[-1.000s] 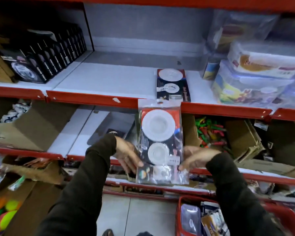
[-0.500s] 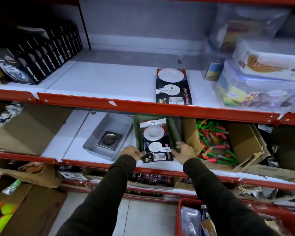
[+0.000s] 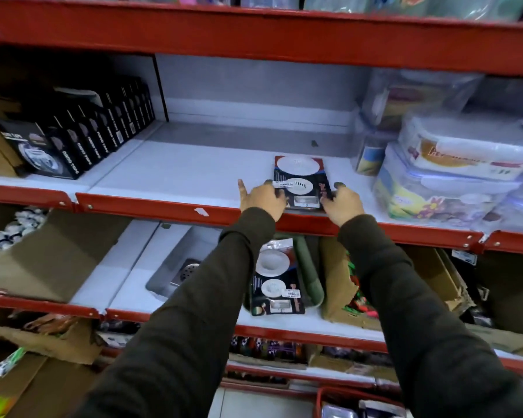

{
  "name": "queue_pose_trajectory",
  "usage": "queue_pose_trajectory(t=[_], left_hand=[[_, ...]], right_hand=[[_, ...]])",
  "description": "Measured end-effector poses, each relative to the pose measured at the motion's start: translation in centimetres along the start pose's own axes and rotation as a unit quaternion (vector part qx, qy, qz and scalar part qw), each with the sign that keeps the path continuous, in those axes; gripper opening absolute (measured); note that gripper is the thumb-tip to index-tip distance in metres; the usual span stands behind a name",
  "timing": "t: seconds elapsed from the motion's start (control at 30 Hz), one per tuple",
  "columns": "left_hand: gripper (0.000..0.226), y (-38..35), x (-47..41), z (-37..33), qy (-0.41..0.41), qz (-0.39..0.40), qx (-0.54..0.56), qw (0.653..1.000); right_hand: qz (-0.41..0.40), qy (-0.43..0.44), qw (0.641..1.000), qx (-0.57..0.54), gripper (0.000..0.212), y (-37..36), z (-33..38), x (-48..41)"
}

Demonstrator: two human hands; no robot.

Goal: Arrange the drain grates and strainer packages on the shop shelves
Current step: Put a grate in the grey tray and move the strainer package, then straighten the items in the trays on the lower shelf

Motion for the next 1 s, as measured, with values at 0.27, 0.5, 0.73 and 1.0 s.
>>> queue_pose_trajectory(t=[0.27, 0.5, 0.73, 1.0], left_hand=[[0.022, 5.6, 6.5, 1.4, 0.163, 0.246, 0.468, 0.833], [0.044, 0.6, 16.4, 10.3, 0.169, 0.528, 0.263, 0.79], [0.065, -6.2, 18.5, 16.5, 0.322, 0.45, 0.293, 0.78], [0.04, -10.7, 12.8, 17.0, 0.309, 0.166, 0.218, 0.911]], right_hand=[[0.349, -0.041, 0.815, -0.462, 0.027, 2.3, -1.2, 7.1], [0.553, 0.021, 0.796, -0.247, 0.054, -4.8, -6.8, 16.2], [0.532, -0.104, 0.799, -0.261, 0.051, -11.4, -11.3, 17.9], [0.23, -0.12, 0.965, 0.027, 0.048, -16.3, -12.1, 12.3]])
Point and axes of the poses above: each hand's wrist, its own x-axis away from the middle knuckle, its own y-axis out of the back of the hand, z = x × y, the point moved 5 cm from there along -x, towards the middle knuckle, and after that the axes turned 8 degrees about x, right-handed, at the moved point
